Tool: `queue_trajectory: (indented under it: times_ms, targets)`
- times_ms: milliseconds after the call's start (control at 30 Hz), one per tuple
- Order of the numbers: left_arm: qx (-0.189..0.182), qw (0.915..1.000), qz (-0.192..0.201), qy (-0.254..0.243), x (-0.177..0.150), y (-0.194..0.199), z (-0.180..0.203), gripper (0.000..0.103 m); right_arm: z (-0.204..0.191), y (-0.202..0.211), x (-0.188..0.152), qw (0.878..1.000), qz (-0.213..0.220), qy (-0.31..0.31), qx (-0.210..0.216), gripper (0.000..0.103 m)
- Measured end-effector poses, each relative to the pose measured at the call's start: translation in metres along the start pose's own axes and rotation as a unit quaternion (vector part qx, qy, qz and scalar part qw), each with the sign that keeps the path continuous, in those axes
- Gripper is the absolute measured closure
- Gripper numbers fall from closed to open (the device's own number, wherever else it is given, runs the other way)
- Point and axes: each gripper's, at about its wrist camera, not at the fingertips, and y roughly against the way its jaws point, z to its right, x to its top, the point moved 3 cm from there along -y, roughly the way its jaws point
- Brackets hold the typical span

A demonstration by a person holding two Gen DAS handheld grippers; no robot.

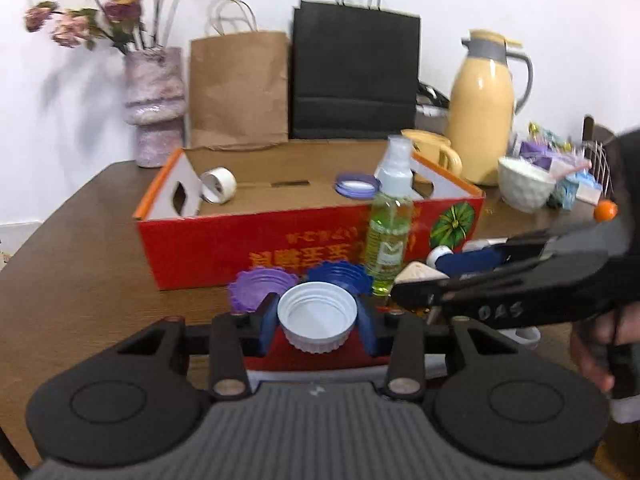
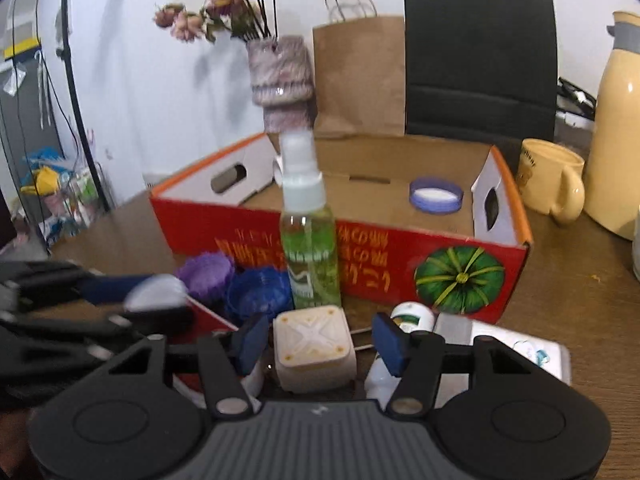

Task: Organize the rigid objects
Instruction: 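Grasp the white bottle cap with the left gripper while the right gripper grasps the cream cube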

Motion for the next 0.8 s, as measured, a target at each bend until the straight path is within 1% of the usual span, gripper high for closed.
queue_trajectory:
  times_ms: [133, 200, 267, 400, 467, 533, 600, 700, 733, 800]
  targets:
    - [0.004, 0.9995, 0.014, 0.028, 0.000, 0.017, -0.016, 0.062, -0.009, -0.008, -0.002, 0.999, -0.015, 0.025, -0.024, 0.044]
    - [0.004, 0.9991, 0.018, 0.038, 0.000, 0.023, -0.022, 0.062, -0.012, -0.012, -0.003, 0.999, -0.020, 0.033, -0.035, 0.045]
    - [0.005, 0.9988, 0.020, 0.043, -0.002, 0.026, -0.026, 0.062, -0.013, -0.011, -0.003, 0.999, -0.012, 0.034, -0.034, 0.051]
    - [-0.002, 0.9987, 0.024, 0.046, -0.004, 0.028, -0.027, 0.062, -0.011, -0.011, -0.004, 0.999, -0.001, 0.030, -0.037, 0.051]
    - [0.007, 0.9989, 0.024, 0.041, -0.002, 0.030, -0.025, 0.062, -0.008, -0.008, -0.002, 1.000, 0.003, 0.014, -0.027, 0.051]
    - [0.018, 0.9988, 0.030, 0.035, -0.002, 0.038, -0.024, 0.062, -0.006, 0.002, -0.001, 1.000, 0.013, 0.002, -0.021, 0.051]
    - [0.011, 0.9982, 0.039, 0.043, -0.005, 0.049, -0.024, 0.062, -0.008, 0.015, 0.000, 0.999, 0.030, 0.000, -0.015, 0.051]
    - [0.002, 0.9973, 0.036, 0.065, -0.005, 0.058, -0.027, 0.062, -0.018, 0.042, 0.002, 0.998, 0.054, 0.008, -0.002, 0.051]
    - [0.000, 0.9971, 0.040, 0.065, -0.003, 0.062, -0.027, 0.062, -0.023, 0.053, 0.004, 0.998, 0.064, 0.013, -0.001, 0.051]
    - [0.014, 0.9973, 0.045, 0.057, -0.002, 0.072, -0.024, 0.062, -0.032, 0.076, 0.004, 0.996, 0.085, 0.019, 0.001, 0.051]
